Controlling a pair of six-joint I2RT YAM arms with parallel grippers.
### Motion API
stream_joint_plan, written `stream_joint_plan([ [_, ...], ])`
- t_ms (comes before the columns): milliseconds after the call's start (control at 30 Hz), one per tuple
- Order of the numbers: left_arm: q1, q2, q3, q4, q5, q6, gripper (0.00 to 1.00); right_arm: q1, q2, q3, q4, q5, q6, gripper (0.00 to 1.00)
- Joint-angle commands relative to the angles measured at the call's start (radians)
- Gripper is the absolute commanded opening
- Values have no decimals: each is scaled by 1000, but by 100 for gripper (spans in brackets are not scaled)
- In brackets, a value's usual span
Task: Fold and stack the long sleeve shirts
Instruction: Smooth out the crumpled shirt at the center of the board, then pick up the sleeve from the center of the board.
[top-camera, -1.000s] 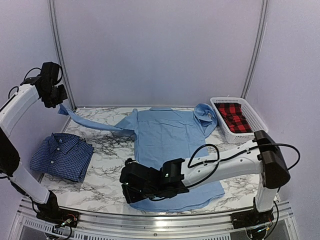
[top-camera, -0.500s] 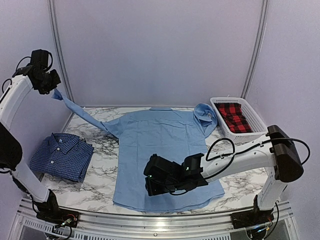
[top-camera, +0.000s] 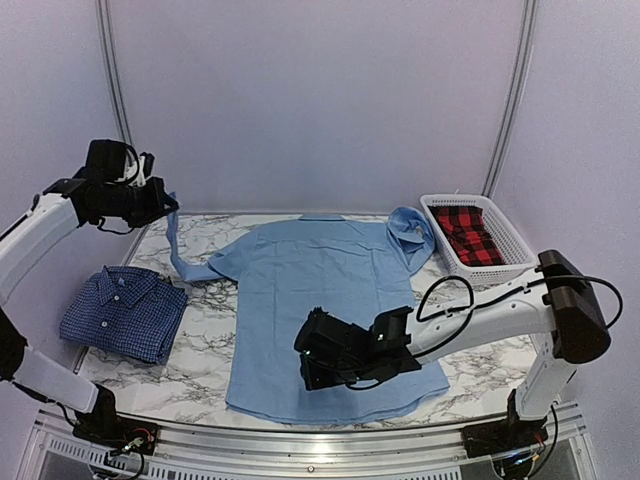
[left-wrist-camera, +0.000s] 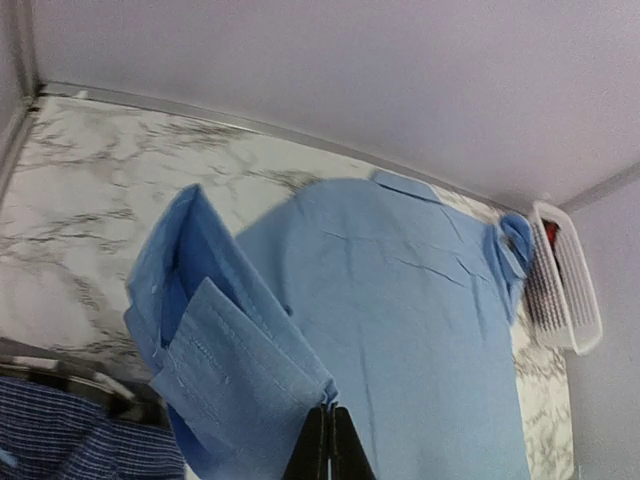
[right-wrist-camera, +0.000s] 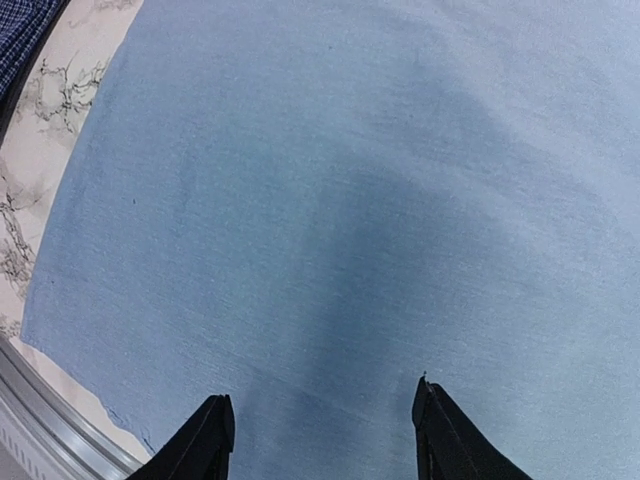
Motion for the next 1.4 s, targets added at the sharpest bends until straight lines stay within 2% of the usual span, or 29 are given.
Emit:
stream_joint_plan([
  [0, -192, -145, -135, 156, 174, 9, 2, -41, -79, -12, -9, 47, -12, 57],
  [167, -404, -206, -327, 244, 212, -18, 3, -81, -129, -28, -1, 59, -33, 57],
  [333, -576, -161, -457, 275, 189, -7, 7, -128, -158, -62, 35, 44, -53, 58],
  [433, -618, -113, -474, 275, 165, -6, 21, -147, -163, -70, 52, 36, -68, 60],
  [567, -624, -116, -480, 276, 87, -32, 50, -154, -137, -48, 65, 38, -100, 65],
  [633, -624, -130, -481, 266, 9, -56, 57, -154, -104, -10, 71, 37, -130, 65],
  [900, -610, -170, -489, 104, -335, -183, 57, -129, 163, 285, 6, -5, -278, 59],
  [1133, -566, -250, -524, 42, -407, -236, 57, -114, 321, 467, -105, 33, -311, 49],
  [1367, -542, -282, -578, 14, -378, -298, 56, -18, 339, 523, -77, 83, -446, 49],
])
